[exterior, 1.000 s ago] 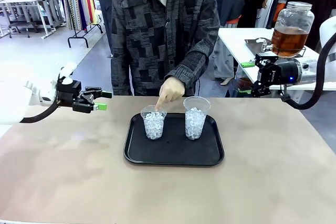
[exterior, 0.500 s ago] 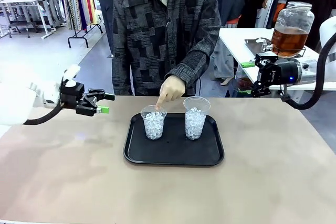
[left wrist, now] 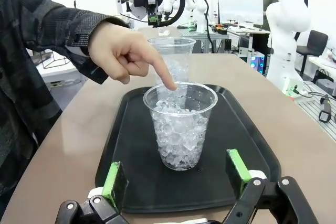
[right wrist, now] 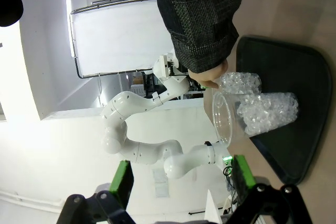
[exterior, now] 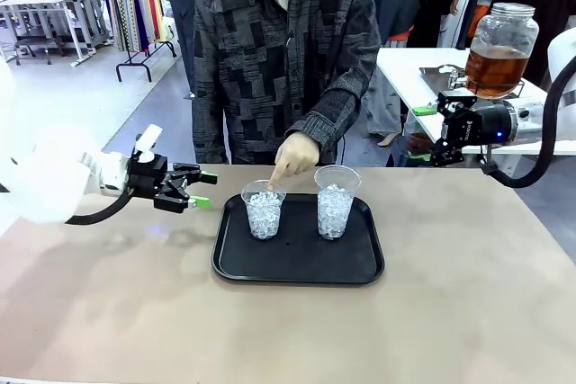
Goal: Pour the drink into the iced cup.
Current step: Pick up the iced cup indicated by the human and present it to them.
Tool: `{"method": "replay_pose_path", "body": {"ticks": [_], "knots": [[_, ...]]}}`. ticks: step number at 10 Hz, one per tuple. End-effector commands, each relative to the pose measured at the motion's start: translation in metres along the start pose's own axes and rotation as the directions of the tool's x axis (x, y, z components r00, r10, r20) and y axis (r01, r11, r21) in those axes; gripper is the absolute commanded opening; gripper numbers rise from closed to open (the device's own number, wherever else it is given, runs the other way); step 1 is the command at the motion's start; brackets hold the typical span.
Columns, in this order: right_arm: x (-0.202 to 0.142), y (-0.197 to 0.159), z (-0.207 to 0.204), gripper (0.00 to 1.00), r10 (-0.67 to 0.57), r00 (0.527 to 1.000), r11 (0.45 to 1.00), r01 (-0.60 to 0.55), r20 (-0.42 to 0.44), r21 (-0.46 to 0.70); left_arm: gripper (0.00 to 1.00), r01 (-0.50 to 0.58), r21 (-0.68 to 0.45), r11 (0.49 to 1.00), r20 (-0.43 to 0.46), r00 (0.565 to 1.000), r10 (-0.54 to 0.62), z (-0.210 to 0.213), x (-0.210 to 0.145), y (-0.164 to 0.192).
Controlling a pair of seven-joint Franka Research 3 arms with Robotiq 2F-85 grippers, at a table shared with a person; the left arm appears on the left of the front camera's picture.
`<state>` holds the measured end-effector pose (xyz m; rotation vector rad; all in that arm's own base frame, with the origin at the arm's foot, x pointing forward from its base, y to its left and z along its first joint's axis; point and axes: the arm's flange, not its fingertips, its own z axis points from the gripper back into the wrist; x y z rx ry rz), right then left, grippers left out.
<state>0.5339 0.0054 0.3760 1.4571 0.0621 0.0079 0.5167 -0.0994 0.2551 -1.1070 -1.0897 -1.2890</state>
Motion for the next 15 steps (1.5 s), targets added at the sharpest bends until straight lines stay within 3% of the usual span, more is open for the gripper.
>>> {"method": "replay_pose_path", "body": {"ticks": [1,15], "knots": [[0.000,0.001,0.000,1.00,0.003,1.000,1.000,-0.003,0.006,-0.004,1.00,0.016,0.049,0.999,0.017,1.000,-0.017,-0.013,-0.005,0.002],[0.000,0.001,0.000,1.00,0.003,1.000,1.000,-0.003,0.006,-0.004,1.00,-0.002,-0.001,1.000,0.003,1.000,0.002,-0.075,-0.030,-0.013]]}}
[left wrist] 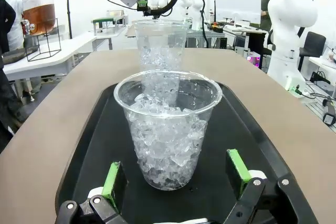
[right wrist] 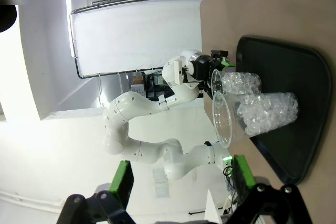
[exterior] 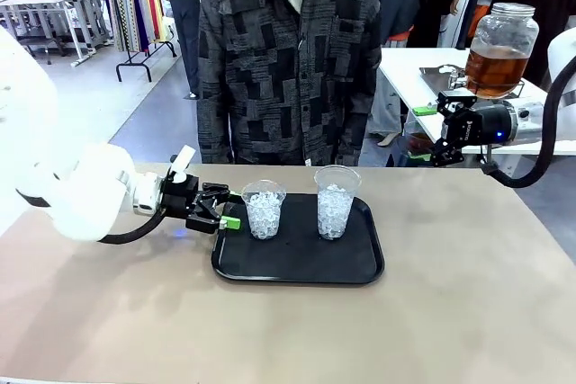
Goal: Pour the drink into the iced cup.
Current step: Pick up the iced cup indicated by the human and present it to them.
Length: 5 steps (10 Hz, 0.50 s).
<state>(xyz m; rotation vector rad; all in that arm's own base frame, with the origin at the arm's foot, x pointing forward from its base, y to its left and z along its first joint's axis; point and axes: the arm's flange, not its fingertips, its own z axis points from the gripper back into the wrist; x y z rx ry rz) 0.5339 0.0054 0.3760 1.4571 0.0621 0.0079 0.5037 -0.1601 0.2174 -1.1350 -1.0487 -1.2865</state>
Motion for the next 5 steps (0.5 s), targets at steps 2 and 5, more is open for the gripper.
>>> {"method": "replay_pose_path", "body": {"ticks": [2,5], "knots": [[0.0004,0.0010,0.0004,1.00,0.003,1.000,1.000,-0.003,0.006,-0.004,1.00,0.032,0.052,0.998,0.022,0.999,-0.033,-0.0141,-0.0019,0.0005],[0.0004,0.0010,0.0004,1.00,0.003,1.000,1.000,-0.003,0.006,-0.004,1.00,0.034,0.076,0.997,0.029,0.999,-0.036,-0.0203,-0.0008,0.0024]]}}
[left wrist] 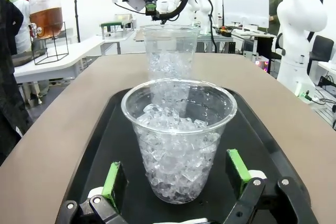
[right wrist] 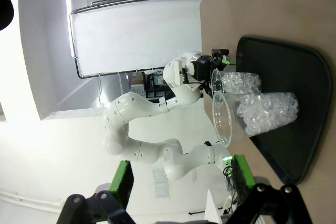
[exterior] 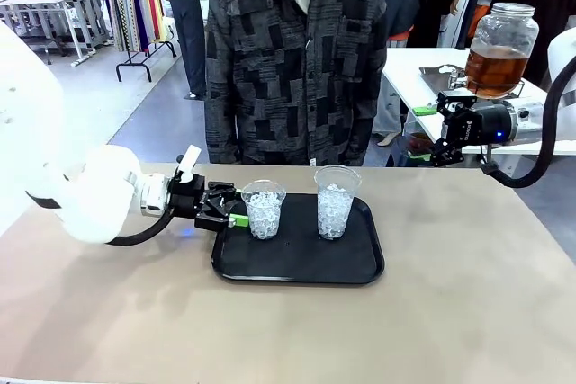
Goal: Pour the drink into the iced cup.
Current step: Pick up the iced cup indicated by the human and present it to them.
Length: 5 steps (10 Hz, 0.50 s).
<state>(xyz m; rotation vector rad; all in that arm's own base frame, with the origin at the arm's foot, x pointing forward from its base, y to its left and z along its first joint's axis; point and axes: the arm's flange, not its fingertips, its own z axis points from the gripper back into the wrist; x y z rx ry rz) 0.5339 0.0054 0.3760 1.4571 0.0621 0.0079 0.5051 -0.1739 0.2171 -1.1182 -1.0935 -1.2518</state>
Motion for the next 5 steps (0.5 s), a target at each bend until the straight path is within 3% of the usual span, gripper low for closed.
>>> {"method": "replay_pose_path", "body": {"ticks": [1,5], "knots": [[0.000,0.001,0.000,1.00,0.003,1.000,1.000,-0.003,0.006,-0.004,1.00,0.029,0.024,0.999,0.007,1.000,-0.029,-0.011,-0.002,0.000],[0.000,0.001,0.000,1.00,0.003,1.000,1.000,-0.003,0.006,-0.004,1.00,0.004,-0.018,1.000,0.006,1.000,-0.004,-0.022,-0.001,-0.005]]}}
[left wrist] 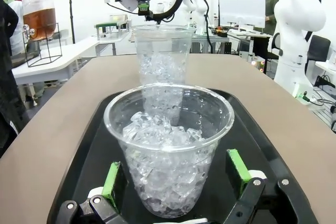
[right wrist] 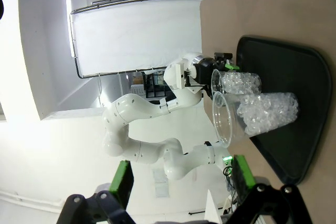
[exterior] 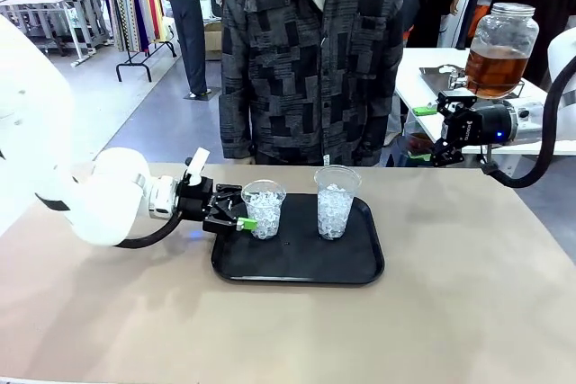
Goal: Pour the drink into the iced cup.
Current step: Pick up the iced cup indicated by the human and present it to them.
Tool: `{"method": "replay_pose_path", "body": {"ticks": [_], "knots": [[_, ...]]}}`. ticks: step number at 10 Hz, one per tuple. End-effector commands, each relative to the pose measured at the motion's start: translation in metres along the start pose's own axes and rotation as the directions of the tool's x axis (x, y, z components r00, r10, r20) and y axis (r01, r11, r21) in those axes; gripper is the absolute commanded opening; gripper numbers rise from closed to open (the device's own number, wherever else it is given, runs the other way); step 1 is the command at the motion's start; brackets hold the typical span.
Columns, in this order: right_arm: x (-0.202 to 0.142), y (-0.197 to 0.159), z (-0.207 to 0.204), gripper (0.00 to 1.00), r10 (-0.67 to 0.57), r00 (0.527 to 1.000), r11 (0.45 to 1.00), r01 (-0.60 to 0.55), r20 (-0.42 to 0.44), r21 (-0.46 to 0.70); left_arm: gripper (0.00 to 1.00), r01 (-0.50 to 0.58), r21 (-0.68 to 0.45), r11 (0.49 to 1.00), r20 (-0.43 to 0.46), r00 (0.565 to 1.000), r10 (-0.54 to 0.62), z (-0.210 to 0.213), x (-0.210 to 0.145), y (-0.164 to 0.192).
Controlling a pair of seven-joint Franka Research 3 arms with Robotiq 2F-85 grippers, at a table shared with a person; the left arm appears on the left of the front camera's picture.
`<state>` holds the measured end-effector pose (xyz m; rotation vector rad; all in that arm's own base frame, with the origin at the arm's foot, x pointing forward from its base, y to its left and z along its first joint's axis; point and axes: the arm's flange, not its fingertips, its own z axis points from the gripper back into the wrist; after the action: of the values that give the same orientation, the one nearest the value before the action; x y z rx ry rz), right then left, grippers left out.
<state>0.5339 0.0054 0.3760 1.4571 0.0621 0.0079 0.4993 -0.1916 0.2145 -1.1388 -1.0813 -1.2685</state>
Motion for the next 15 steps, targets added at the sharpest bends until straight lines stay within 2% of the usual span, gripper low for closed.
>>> {"method": "replay_pose_path", "body": {"ticks": [1,8,13,14,15], "knots": [[0.000,0.001,0.000,1.00,0.003,1.000,1.000,-0.003,0.006,-0.004,1.00,-0.007,0.010,1.000,0.006,1.000,0.007,-0.008,-0.001,0.001],[0.000,0.001,0.000,1.00,0.003,1.000,1.000,-0.003,0.006,-0.004,1.00,-0.032,0.034,0.999,0.013,0.999,0.032,-0.026,-0.002,0.007],[0.000,0.001,0.000,1.00,0.003,1.000,1.000,-0.003,0.006,-0.004,1.00,-0.046,-0.002,0.999,0.003,0.999,0.046,-0.036,-0.003,0.008],[0.000,0.001,0.000,1.00,0.003,1.000,1.000,-0.003,0.006,-0.004,0.80,-0.052,-0.005,0.999,-0.008,0.999,0.052,-0.037,-0.003,0.008],[0.000,0.001,0.000,1.00,0.003,1.000,1.000,-0.003,0.006,-0.004,0.80,-0.037,0.000,0.999,-0.009,0.999,0.037,-0.037,-0.003,0.007]]}}
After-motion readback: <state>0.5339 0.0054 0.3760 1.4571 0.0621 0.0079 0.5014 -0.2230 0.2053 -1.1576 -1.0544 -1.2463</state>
